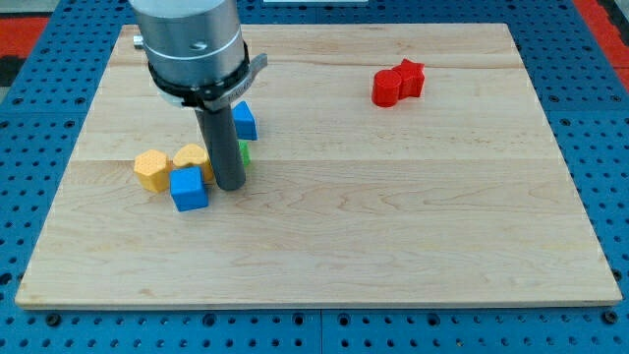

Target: Move green star to the blue triangle

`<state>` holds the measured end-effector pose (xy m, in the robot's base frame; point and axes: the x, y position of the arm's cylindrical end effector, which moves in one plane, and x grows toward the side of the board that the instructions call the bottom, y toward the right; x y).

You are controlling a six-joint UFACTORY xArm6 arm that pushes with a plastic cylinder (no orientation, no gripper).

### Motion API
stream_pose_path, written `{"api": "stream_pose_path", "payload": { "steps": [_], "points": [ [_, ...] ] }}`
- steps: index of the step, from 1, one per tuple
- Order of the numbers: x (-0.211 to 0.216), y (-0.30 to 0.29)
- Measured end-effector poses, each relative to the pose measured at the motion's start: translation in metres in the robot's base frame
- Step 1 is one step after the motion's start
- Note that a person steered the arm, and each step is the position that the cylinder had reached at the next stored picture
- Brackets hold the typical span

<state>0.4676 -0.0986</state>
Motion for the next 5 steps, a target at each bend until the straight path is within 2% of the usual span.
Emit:
{"api": "stream_pose_path", "payload": {
  "steps": [3,5],
  "points": [
    [-0.031,0.000],
    [-0.074,-0.019]
  ]
}}
